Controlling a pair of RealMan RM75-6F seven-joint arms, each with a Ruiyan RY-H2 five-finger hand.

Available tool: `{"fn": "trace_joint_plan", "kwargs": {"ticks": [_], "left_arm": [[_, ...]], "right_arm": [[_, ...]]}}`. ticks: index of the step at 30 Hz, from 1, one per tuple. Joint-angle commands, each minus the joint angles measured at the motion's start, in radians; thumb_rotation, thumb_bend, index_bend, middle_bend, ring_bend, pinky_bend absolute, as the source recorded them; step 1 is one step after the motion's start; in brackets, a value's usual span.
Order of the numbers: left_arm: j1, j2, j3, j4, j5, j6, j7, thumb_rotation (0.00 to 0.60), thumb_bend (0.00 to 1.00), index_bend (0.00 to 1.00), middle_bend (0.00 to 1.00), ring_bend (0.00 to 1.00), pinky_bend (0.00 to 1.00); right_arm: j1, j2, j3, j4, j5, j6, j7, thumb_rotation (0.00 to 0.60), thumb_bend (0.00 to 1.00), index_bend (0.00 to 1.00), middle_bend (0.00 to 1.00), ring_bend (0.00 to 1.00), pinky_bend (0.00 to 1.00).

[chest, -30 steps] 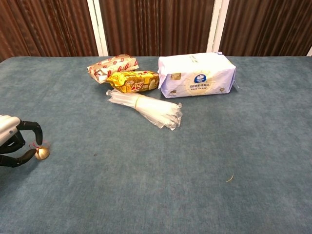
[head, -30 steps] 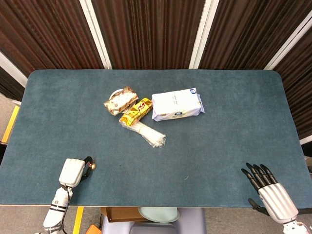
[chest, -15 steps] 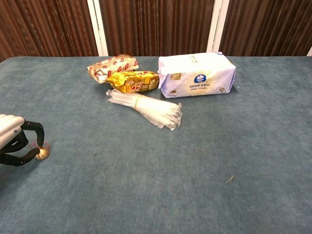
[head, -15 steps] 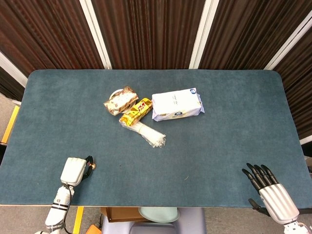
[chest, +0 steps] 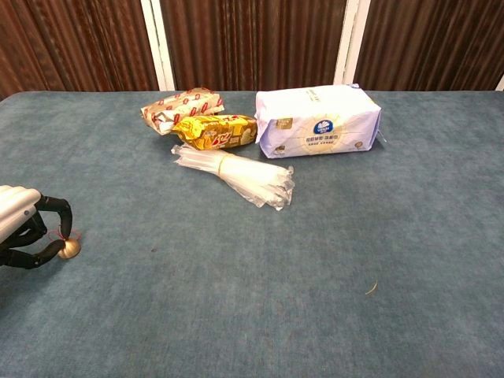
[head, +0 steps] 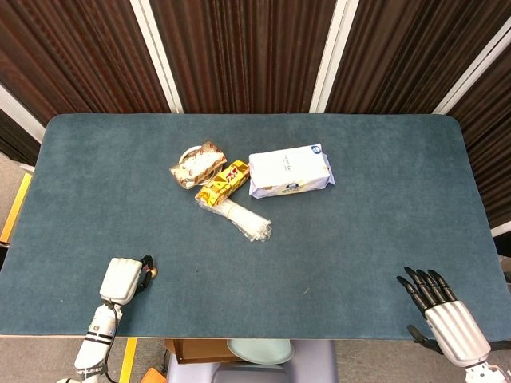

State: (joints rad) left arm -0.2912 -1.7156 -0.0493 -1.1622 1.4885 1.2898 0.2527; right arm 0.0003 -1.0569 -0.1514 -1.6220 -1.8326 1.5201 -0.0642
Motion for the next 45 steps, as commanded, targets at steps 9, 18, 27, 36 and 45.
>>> {"fn": "trace_joint_plan", "kwargs": {"ticks": [9,18,27,36,45], "left_arm": [[-0.003,0.004,0.006,-0.008,-0.003,0.006,0.004,0.600,0.43,0.58,1.00,1.00,1.00],[-0.007,-0.001,0.011,-0.009,-0.008,0.003,0.016,0.600,0.43,0.62,1.00,1.00,1.00],[-0.007,-0.005,0.010,-0.006,-0.009,0.011,0.015,0.600,0.44,0.78,1.00,1.00,1.00],[-0.008,-0.009,0.011,0.003,-0.004,0.025,0.005,0.600,0.43,0.86,1.00,1.00,1.00],[-0.007,-0.014,0.010,0.014,0.002,0.040,-0.006,0.600,0.43,0.90,1.00,1.00,1.00]], "right_arm": [[0.000,-0.001,0.000,-0.003,0.004,-0.004,-0.009,0.600,0.36,0.00,0.00,0.00,0.00],[-0.001,0.000,0.000,-0.002,0.003,-0.002,-0.005,0.600,0.36,0.00,0.00,0.00,0.00],[-0.001,-0.001,0.000,-0.001,0.002,-0.001,-0.008,0.600,0.36,0.00,0.00,0.00,0.00],[-0.002,-0.002,-0.001,-0.001,0.002,-0.002,-0.011,0.600,0.36,0.00,0.00,0.00,0.00],[-0.003,-0.003,-0.001,0.000,0.000,0.000,-0.013,0.600,0.36,0.00,0.00,0.00,0.00]]}}
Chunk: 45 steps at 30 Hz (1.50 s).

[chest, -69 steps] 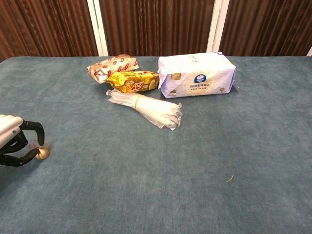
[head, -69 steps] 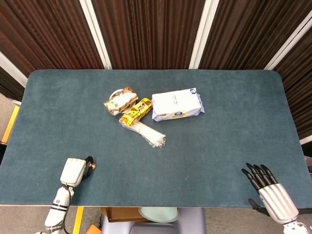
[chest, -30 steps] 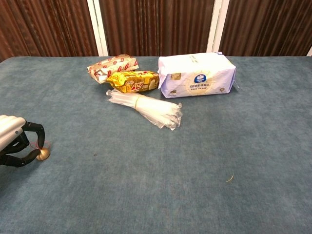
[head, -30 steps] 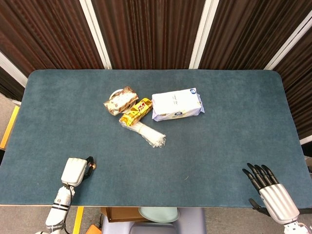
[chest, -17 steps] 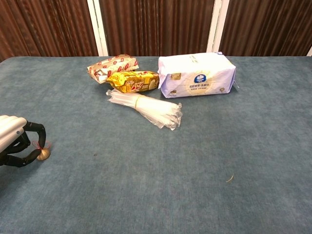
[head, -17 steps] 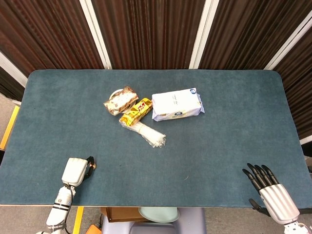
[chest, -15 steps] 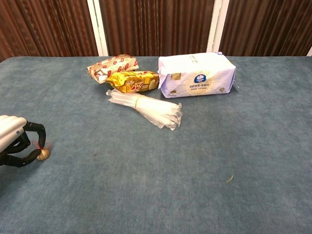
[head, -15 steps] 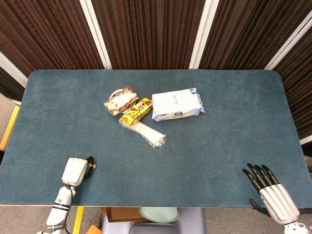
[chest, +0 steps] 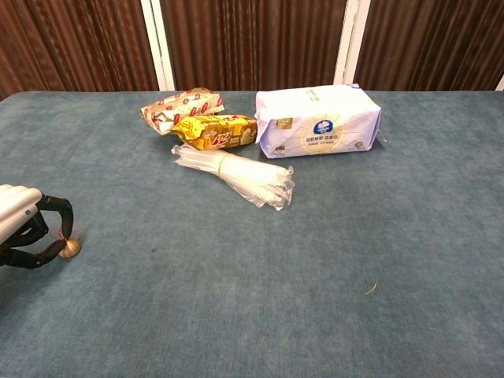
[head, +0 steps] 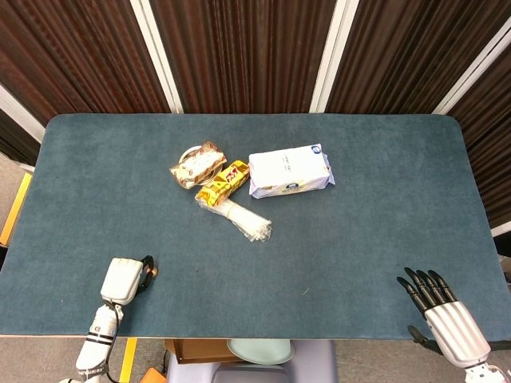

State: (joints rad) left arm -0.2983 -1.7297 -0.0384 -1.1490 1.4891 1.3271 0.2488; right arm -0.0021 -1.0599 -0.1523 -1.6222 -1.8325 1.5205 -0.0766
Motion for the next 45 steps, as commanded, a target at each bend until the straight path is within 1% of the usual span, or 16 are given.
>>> {"fn": "trace_joint_plan", "kwargs": {"ticks": [1,10,15,18,20,21,22,23,24,26,28,30,32,35,37,45], "left_arm": [[0.000,0.000,-0.001,0.001,0.002,0.005,-0.002,0.600,0.43,0.90,1.00,1.00,1.00],[0.000,0.020,-0.012,-0.014,0.006,0.029,-0.008,0.600,0.43,0.91,1.00,1.00,1.00],[-0.002,0.056,-0.053,-0.052,-0.015,0.053,-0.009,0.600,0.43,0.91,1.00,1.00,1.00],[0.002,0.064,-0.052,-0.074,-0.023,0.049,-0.015,0.600,0.43,0.91,1.00,1.00,1.00],[0.017,0.085,-0.023,-0.148,-0.015,0.042,-0.050,0.600,0.43,0.91,1.00,1.00,1.00],[0.021,0.097,0.008,-0.181,0.011,0.040,-0.048,0.600,0.43,0.91,1.00,1.00,1.00],[0.013,0.099,0.009,-0.184,0.030,0.045,-0.010,0.600,0.43,0.91,1.00,1.00,1.00],[0.007,0.096,-0.007,-0.181,0.019,0.044,0.012,0.600,0.43,0.91,1.00,1.00,1.00],[-0.002,0.095,-0.030,-0.176,-0.007,0.030,0.030,0.600,0.43,0.91,1.00,1.00,1.00],[-0.010,0.107,-0.049,-0.196,-0.052,-0.009,0.033,0.600,0.43,0.91,1.00,1.00,1.00],[-0.008,0.119,-0.037,-0.223,-0.052,-0.019,0.024,0.600,0.43,0.91,1.00,1.00,1.00],[-0.001,0.124,-0.008,-0.240,-0.029,-0.016,0.026,0.600,0.43,0.91,1.00,1.00,1.00],[0.000,0.121,0.004,-0.238,-0.007,-0.004,0.041,0.600,0.42,0.91,1.00,1.00,1.00],[-0.004,0.110,-0.025,-0.221,-0.033,-0.001,0.046,0.600,0.42,0.91,1.00,1.00,1.00],[-0.005,0.118,-0.033,-0.234,-0.049,-0.010,0.036,0.600,0.42,0.91,1.00,1.00,1.00],[-0.008,0.098,-0.019,-0.200,-0.041,-0.012,0.050,0.600,0.42,0.91,1.00,1.00,1.00]], "right_arm": [[0.000,0.000,-0.001,0.000,-0.001,0.000,0.000,0.600,0.36,0.00,0.00,0.00,0.00],[-0.001,-0.001,-0.002,0.001,-0.003,0.000,-0.004,0.600,0.36,0.00,0.00,0.00,0.00],[0.001,-0.001,0.000,0.000,0.003,-0.004,-0.001,0.600,0.36,0.00,0.00,0.00,0.00],[0.001,0.000,0.000,0.000,0.002,-0.003,0.001,0.600,0.36,0.00,0.00,0.00,0.00],[0.000,0.002,-0.002,-0.001,-0.002,0.002,0.008,0.600,0.36,0.00,0.00,0.00,0.00],[-0.001,0.003,-0.002,-0.001,-0.004,0.006,0.012,0.600,0.36,0.00,0.00,0.00,0.00],[0.000,0.002,-0.001,0.002,-0.001,0.002,0.011,0.600,0.36,0.00,0.00,0.00,0.00],[0.002,0.002,0.000,0.003,0.002,-0.002,0.011,0.600,0.36,0.00,0.00,0.00,0.00],[0.003,0.002,0.001,0.002,0.005,-0.005,0.013,0.600,0.36,0.00,0.00,0.00,0.00],[0.004,0.004,0.002,0.001,0.008,-0.005,0.016,0.600,0.36,0.00,0.00,0.00,0.00],[0.002,0.005,0.001,0.000,0.007,-0.001,0.020,0.600,0.36,0.00,0.00,0.00,0.00],[0.000,0.005,0.001,0.002,0.004,0.003,0.020,0.600,0.36,0.00,0.00,0.00,0.00],[0.000,0.003,-0.001,0.003,0.003,0.001,0.015,0.600,0.36,0.00,0.00,0.00,0.00],[-0.001,0.004,-0.003,0.002,0.000,0.002,0.016,0.600,0.36,0.00,0.00,0.00,0.00],[-0.002,0.005,-0.004,0.003,-0.004,0.009,0.022,0.600,0.36,0.00,0.00,0.00,0.00],[-0.001,0.004,-0.004,0.005,-0.004,0.005,0.017,0.600,0.36,0.00,0.00,0.00,0.00]]}}
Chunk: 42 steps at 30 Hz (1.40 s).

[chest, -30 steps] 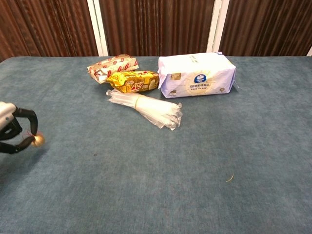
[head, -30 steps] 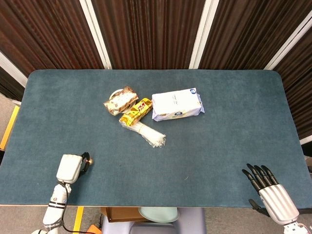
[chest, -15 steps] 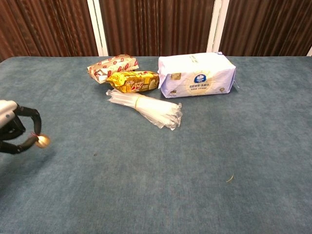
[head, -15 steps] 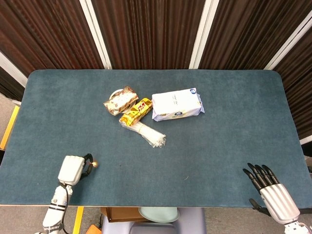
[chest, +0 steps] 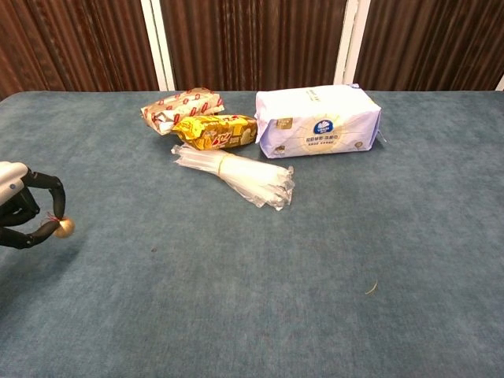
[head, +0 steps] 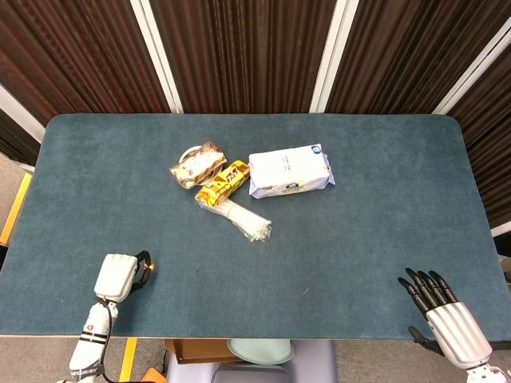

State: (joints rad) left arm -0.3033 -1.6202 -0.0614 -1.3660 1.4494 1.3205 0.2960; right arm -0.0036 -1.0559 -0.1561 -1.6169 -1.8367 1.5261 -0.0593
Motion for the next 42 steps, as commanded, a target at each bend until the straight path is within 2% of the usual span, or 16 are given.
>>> {"fn": "trace_joint_plan", "kwargs": {"ticks": [1,9,13,17,22,29,33,34,36,37,38,40,41,42], "left_arm": [[-0.004,-0.015,0.004,0.024,0.000,-0.005,0.003,0.600,0.42,0.91,1.00,1.00,1.00],[-0.008,-0.038,0.009,0.081,0.008,-0.003,0.000,0.600,0.42,0.88,1.00,1.00,1.00],[-0.011,-0.041,0.018,0.099,0.017,-0.008,-0.003,0.600,0.42,0.74,1.00,1.00,1.00],[-0.014,-0.038,0.023,0.099,0.020,-0.016,-0.011,0.600,0.42,0.57,1.00,1.00,1.00],[-0.012,-0.030,0.029,0.088,0.020,-0.022,-0.012,0.600,0.42,0.43,1.00,1.00,1.00],[-0.004,-0.003,0.038,0.046,0.021,-0.018,-0.014,0.600,0.42,0.33,1.00,1.00,1.00],[0.011,0.041,0.041,-0.017,0.052,0.034,-0.025,0.600,0.42,0.30,0.99,0.99,1.00],[0.018,0.057,0.044,-0.035,0.066,0.056,-0.029,0.600,0.42,0.28,0.95,0.95,0.99],[0.041,0.101,0.058,-0.080,0.105,0.114,-0.044,0.600,0.41,0.25,0.80,0.83,0.91],[0.053,0.125,0.070,-0.103,0.123,0.137,-0.051,0.600,0.41,0.21,0.64,0.66,0.79],[0.066,0.155,0.085,-0.131,0.138,0.155,-0.055,0.600,0.41,0.19,0.53,0.54,0.69],[0.104,0.240,0.131,-0.213,0.166,0.190,-0.049,0.600,0.41,0.10,0.21,0.18,0.38],[0.131,0.292,0.163,-0.261,0.182,0.213,-0.042,0.600,0.41,0.06,0.10,0.06,0.25],[0.154,0.326,0.186,-0.291,0.196,0.238,-0.039,0.600,0.40,0.04,0.05,0.03,0.18]], "right_arm": [[0.000,0.000,0.000,0.000,0.000,0.000,-0.001,0.600,0.36,0.00,0.00,0.00,0.00],[0.000,0.000,0.001,-0.003,0.006,-0.004,-0.004,0.600,0.36,0.00,0.00,0.00,0.00],[-0.001,0.000,0.001,-0.003,0.005,-0.004,-0.005,0.600,0.36,0.00,0.00,0.00,0.00],[-0.002,0.000,0.002,-0.003,0.008,-0.001,-0.003,0.600,0.36,0.00,0.00,0.00,0.00],[-0.005,0.001,0.003,-0.002,0.006,0.007,0.002,0.600,0.36,0.00,0.00,0.00,0.00],[-0.008,0.003,0.001,0.000,-0.002,0.019,0.010,0.600,0.36,0.00,0.00,0.00,0.00],[-0.011,0.005,-0.001,0.001,-0.007,0.026,0.016,0.600,0.36,0.00,0.00,0.00,0.00],[-0.012,0.006,-0.001,0.002,-0.008,0.028,0.017,0.600,0.36,0.00,0.00,0.00,0.00],[-0.013,0.007,-0.001,0.003,-0.012,0.035,0.021,0.600,0.36,0.00,0.00,0.00,0.00],[-0.014,0.008,-0.001,0.003,-0.013,0.039,0.022,0.600,0.36,0.00,0.00,0.00,0.00],[-0.016,0.009,-0.001,0.004,-0.015,0.042,0.024,0.600,0.36,0.00,0.00,0.00,0.00],[-0.019,0.013,-0.002,0.005,-0.017,0.050,0.030,0.600,0.36,0.00,0.00,0.00,0.00],[-0.021,0.015,-0.002,0.005,-0.018,0.055,0.034,0.600,0.36,0.00,0.00,0.00,0.00],[-0.022,0.017,-0.002,0.005,-0.018,0.059,0.037,0.600,0.36,0.00,0.00,0.00,0.00]]}}
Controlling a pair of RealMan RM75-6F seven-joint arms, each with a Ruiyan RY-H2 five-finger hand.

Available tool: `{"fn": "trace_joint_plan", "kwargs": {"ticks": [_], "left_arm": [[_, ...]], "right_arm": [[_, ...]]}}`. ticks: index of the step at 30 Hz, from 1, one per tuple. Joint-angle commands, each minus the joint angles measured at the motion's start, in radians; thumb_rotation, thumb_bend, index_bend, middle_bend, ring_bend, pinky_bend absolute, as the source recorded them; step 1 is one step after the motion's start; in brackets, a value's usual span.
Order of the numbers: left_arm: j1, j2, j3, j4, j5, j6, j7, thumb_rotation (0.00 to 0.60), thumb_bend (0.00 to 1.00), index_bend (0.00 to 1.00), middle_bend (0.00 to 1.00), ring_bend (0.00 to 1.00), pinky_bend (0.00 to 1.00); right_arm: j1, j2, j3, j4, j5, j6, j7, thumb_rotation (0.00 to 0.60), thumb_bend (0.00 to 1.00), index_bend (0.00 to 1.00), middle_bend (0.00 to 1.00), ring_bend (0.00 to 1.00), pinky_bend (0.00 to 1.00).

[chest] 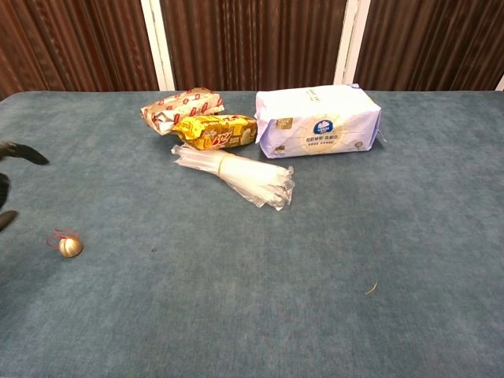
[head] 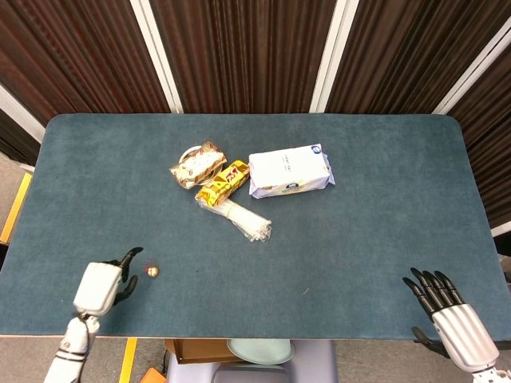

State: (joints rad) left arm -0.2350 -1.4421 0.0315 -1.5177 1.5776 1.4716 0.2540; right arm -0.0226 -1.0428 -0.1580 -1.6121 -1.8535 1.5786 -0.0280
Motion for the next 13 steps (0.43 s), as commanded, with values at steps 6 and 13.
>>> {"fn": "trace_joint_plan", "kwargs": {"ticks": [6,13], "left_arm": [[0.260,0.217,0.195,-0.111,0.135,0.291,-0.077,0.600,0.40,0.00,0.00,0.00,0.04],[0.273,0.273,0.195,-0.127,0.146,0.270,-0.104,0.600,0.39,0.00,0.00,0.00,0.02]], "right_arm": [[-0.009,0.016,-0.002,0.002,-0.003,0.023,0.027,0.600,0.36,0.00,0.00,0.00,0.00],[-0.015,0.034,-0.009,0.009,-0.022,0.050,0.068,0.600,0.36,0.00,0.00,0.00,0.00]]}}
